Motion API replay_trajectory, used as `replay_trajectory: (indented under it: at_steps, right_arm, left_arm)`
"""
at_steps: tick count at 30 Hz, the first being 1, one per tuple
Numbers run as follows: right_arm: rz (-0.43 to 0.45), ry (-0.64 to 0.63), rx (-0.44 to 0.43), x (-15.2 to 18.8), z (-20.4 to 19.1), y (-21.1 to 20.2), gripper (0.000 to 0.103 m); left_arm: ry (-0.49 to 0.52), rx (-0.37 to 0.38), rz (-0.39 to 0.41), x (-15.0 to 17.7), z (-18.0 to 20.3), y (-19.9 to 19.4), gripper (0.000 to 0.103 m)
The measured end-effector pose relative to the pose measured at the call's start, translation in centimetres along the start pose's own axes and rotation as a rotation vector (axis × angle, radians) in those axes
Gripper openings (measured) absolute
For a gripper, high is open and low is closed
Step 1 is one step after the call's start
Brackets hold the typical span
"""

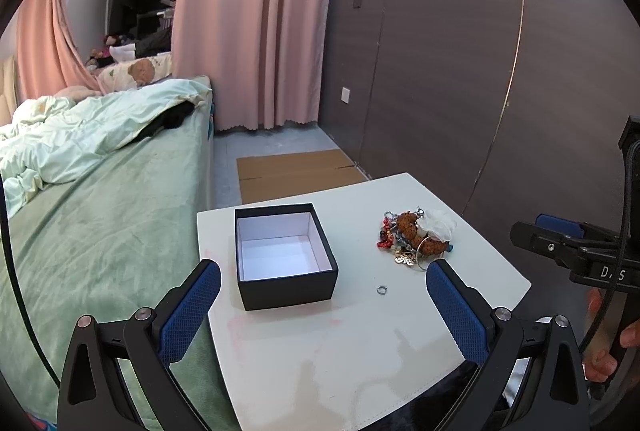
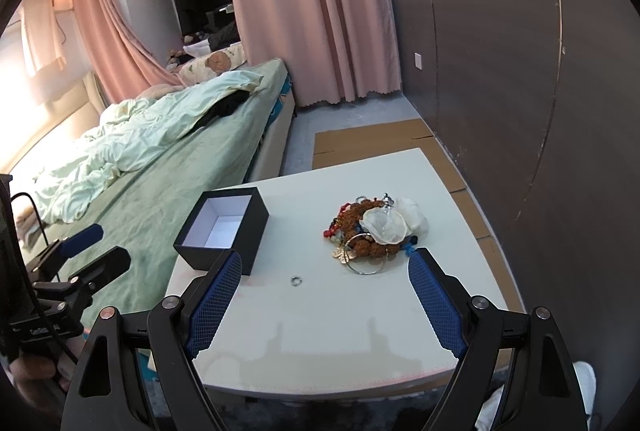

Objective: Organize jewelry

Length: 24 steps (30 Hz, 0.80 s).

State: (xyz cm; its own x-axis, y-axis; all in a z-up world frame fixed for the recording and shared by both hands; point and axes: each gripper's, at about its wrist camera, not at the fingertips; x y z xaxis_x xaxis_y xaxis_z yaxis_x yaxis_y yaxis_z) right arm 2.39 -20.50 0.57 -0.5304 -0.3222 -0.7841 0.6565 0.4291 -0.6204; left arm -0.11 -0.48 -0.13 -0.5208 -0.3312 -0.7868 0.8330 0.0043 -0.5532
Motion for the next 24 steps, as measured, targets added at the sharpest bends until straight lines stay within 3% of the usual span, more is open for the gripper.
replay_trajectory:
  at_steps: [24]
  right_arm:
    - [0.009,-0.022,0.012,-0.01,-0.55,-0.06,0.086]
  left_arm:
    - [0.019,-0.005,0.003,0.21,0.52,0.38,0.103]
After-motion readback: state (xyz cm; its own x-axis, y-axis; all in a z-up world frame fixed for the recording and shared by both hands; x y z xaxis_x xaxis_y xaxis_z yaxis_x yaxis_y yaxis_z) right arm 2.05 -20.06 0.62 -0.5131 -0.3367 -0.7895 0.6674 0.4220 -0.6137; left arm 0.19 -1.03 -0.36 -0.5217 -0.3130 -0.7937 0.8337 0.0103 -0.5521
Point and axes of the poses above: each gripper's, at about its wrist camera, not at the fingertips, and y roughly the way its jaws point, z to its right, x to its underside, and after that the axes turned 12 degrees about -y, right-handed
